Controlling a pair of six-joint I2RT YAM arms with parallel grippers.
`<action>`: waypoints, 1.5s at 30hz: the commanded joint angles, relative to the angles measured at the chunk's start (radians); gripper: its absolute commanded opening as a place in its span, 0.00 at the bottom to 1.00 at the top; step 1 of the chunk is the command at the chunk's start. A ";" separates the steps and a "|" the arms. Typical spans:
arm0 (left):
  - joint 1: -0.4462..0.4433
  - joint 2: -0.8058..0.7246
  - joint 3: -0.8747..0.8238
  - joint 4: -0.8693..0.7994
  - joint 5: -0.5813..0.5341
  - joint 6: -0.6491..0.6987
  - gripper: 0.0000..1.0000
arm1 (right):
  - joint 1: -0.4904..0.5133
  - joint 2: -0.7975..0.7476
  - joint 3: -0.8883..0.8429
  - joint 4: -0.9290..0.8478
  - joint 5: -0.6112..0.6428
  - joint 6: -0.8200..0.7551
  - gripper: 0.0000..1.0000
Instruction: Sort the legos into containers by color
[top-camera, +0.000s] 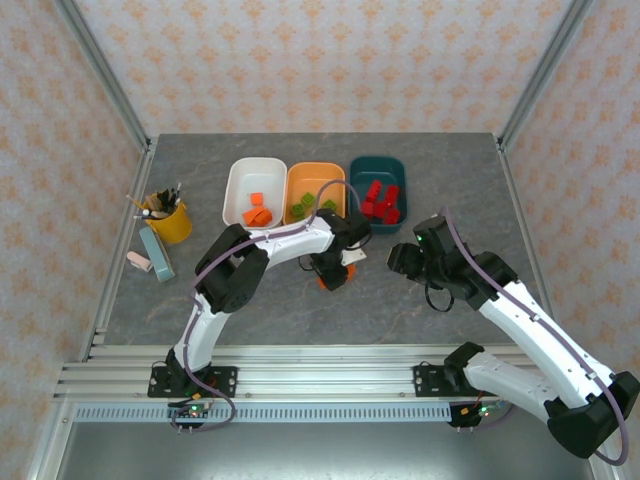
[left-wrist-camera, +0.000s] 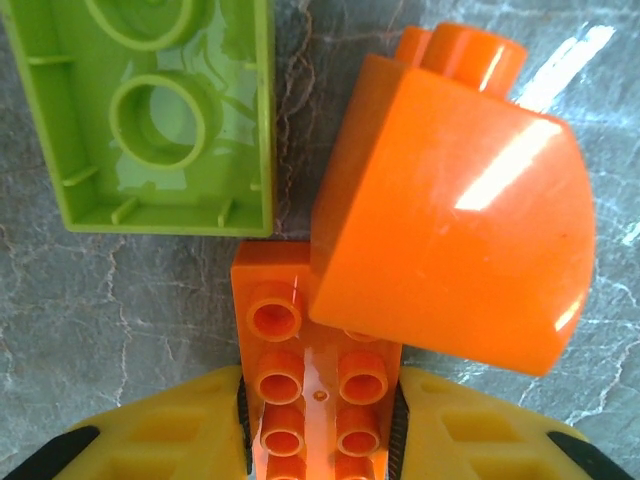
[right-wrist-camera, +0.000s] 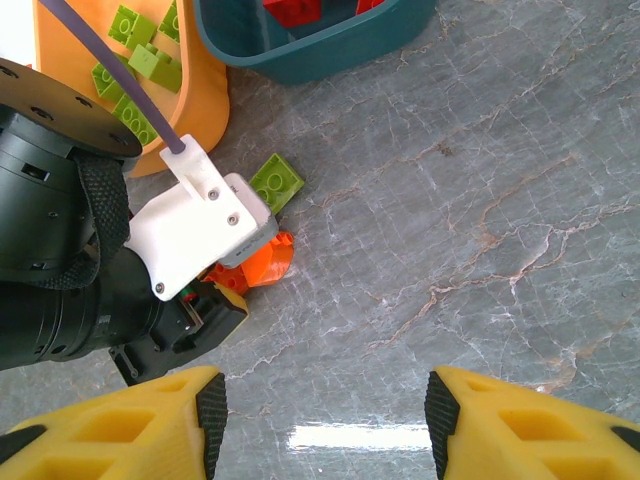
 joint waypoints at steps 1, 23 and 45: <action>-0.007 -0.011 0.009 -0.051 -0.038 -0.027 0.35 | -0.004 -0.015 0.025 -0.022 0.030 0.007 0.57; 0.456 -0.160 0.233 -0.091 -0.084 -0.387 0.35 | -0.003 0.191 0.176 0.117 -0.099 -0.071 0.56; 0.615 0.243 0.624 -0.093 0.008 -0.589 0.50 | -0.002 0.559 0.289 0.025 -0.129 -0.048 0.56</action>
